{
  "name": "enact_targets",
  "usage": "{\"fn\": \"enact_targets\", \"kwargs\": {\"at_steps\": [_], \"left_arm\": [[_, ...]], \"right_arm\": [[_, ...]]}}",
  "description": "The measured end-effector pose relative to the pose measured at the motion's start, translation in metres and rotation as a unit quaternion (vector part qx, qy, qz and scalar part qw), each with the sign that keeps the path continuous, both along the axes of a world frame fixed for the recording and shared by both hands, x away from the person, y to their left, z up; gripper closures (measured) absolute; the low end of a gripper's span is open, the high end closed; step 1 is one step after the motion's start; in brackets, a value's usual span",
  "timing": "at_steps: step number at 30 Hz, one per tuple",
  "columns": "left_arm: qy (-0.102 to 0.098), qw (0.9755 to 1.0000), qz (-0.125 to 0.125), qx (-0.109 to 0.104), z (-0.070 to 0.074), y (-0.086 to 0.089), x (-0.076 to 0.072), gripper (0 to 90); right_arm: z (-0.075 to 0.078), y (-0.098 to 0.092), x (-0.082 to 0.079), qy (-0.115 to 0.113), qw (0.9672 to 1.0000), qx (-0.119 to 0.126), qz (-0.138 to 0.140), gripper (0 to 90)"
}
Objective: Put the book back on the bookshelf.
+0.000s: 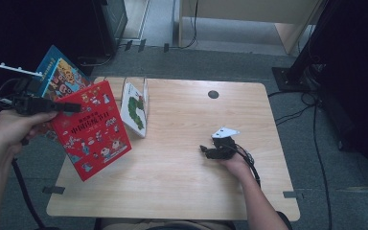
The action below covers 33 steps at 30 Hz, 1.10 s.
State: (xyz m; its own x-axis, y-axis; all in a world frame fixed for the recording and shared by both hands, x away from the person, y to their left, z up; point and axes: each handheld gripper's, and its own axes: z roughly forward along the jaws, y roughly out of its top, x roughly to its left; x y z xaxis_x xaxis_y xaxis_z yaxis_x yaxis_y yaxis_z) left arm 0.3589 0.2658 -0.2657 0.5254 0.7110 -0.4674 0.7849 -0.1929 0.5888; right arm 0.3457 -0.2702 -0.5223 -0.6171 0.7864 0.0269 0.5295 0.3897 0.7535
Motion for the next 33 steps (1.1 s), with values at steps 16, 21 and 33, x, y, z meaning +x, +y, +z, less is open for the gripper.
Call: {"fn": "enact_targets", "kwargs": {"at_steps": [16, 21, 33], "left_arm": [[0.017, 0.9979, 0.062, 0.000, -0.001, 0.012, 0.016, 79.2], [0.019, 0.9975, 0.068, 0.011, 0.000, 0.007, 0.024, 79.2], [0.012, 0.9966, 0.079, 0.020, 0.004, 0.007, 0.038, 79.1]], "right_arm": [[0.000, 0.003, 0.000, -0.001, 1.0000, -0.001, 0.002, 31.0], [0.000, 0.003, 0.000, -0.002, 1.0000, 0.000, 0.003, 31.0], [0.000, 0.003, 0.000, -0.002, 1.0000, -0.001, 0.003, 31.0]]}}
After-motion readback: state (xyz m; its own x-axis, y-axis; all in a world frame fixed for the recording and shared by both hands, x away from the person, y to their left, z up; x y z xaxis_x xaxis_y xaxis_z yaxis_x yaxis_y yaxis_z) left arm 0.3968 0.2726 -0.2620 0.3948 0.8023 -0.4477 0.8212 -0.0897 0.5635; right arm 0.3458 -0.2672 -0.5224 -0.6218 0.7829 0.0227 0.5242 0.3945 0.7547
